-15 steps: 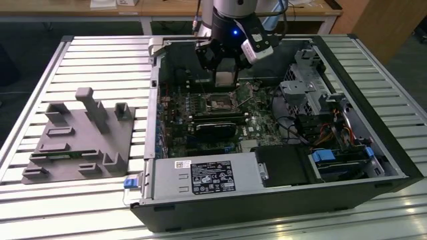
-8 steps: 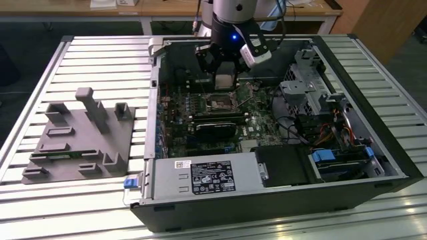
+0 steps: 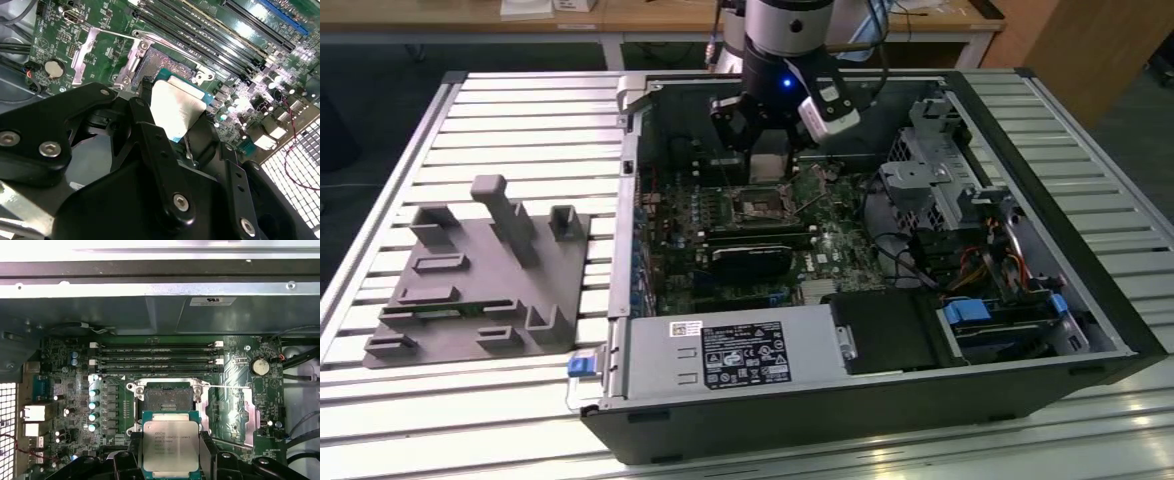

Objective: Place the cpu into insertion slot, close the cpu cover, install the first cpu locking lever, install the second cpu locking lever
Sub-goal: 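Place the cpu into insertion slot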

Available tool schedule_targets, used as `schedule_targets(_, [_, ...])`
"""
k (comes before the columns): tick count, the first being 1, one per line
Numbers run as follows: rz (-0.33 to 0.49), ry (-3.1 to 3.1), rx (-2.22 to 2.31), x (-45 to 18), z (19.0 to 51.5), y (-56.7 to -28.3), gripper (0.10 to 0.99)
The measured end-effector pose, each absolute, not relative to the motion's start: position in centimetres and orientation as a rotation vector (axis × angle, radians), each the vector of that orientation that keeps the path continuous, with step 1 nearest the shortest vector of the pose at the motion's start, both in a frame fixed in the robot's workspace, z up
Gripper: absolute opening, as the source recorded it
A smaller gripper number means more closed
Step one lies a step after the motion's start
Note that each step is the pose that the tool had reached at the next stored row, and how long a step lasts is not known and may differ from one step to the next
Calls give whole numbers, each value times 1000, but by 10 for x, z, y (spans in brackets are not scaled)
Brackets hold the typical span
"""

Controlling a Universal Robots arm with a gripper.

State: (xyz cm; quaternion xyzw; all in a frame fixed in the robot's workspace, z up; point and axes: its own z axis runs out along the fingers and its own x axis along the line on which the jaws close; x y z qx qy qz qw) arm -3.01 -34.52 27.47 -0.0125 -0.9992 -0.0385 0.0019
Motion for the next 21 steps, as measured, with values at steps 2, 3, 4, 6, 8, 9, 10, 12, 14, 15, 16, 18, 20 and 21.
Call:
schedule_targets(2, [-121,-3135,-39,-30,273,-345,537])
schedule_targets(3, [-120,-3135,-39,-30,273,-345,537])
schedule_targets(4, [-120,-3135,-39,-30,272,-344,537])
schedule_targets(6, [-120,-3135,-39,-30,270,-344,537])
schedule_targets(8, [-120,-3135,-39,-30,268,-343,537])
schedule_targets(9, [-119,-3135,-39,-30,267,-343,537])
schedule_targets(10, [-119,-3135,-39,-30,266,-342,537])
schedule_targets(12, [-119,-3135,-39,-30,264,-342,537])
schedule_targets(14, [-118,-3135,-39,-30,261,-341,537])
schedule_targets(15, [-118,-3135,-39,-30,260,-341,537])
schedule_targets(16, [-118,-3135,-39,-30,258,-341,537])
schedule_targets(18, [-117,-3135,-39,-30,255,-340,537])
schedule_targets(20, [-117,-3135,-39,-30,252,-340,537])
schedule_targets(21, [-117,-3135,-39,-30,251,-339,537])
